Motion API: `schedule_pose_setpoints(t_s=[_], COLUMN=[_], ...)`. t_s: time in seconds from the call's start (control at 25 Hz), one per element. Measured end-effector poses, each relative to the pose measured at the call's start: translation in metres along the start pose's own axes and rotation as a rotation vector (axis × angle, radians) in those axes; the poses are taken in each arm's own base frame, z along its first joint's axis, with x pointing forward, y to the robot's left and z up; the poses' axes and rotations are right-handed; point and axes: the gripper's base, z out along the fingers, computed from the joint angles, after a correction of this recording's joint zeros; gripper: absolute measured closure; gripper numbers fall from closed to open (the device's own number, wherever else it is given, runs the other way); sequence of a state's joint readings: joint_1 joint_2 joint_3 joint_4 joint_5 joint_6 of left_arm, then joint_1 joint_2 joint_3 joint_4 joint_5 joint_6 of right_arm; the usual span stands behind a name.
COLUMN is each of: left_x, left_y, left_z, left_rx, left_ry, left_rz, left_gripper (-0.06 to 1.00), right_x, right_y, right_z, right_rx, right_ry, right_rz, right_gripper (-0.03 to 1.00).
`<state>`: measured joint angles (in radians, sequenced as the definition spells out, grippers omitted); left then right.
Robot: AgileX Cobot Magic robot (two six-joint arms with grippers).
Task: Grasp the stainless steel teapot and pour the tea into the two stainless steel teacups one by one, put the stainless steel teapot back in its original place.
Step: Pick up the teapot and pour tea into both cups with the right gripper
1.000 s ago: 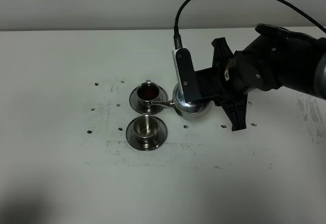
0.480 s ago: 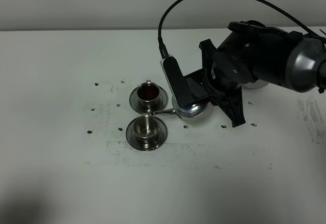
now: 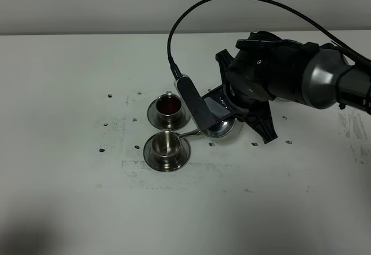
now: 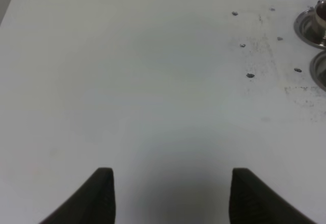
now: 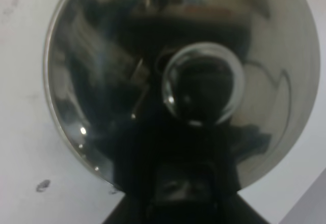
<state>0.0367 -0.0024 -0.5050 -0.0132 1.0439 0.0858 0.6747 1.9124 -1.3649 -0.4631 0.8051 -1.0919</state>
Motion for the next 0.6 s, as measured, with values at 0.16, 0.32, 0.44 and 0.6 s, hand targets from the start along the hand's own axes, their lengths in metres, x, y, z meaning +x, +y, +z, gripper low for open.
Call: schedule_pose_setpoints(t_s=[0.16, 0.32, 0.44, 0.6], left_x=[0.0000, 0.0000, 0.0000, 0.0000], left_y=[0.0000, 0.0000, 0.0000, 0.0000], left_z=[0.0000, 0.0000, 0.0000, 0.0000], left_rx=[0.000, 0.000, 0.000, 0.000], left_ry=[0.000, 0.000, 0.000, 0.000], left_rz=[0.000, 0.000, 0.000, 0.000], left_gripper=[0.46, 0.46, 0.46, 0.46], right_x=[-0.0013, -0.0041, -0.0061, -0.0071], right_y=[-0.0012, -0.0026, -0.0036, -0.0059], right_z=[-0.0012, -0.0026, -0.0036, -0.0039], right_rx=[0.018, 0.036, 0.051, 0.078], right_ry=[0.020, 0.029, 0.035, 0.030], right_rz=[-0.018, -0.025, -0.038, -0.045], right_gripper=[0.77, 0.77, 0.77, 0.77])
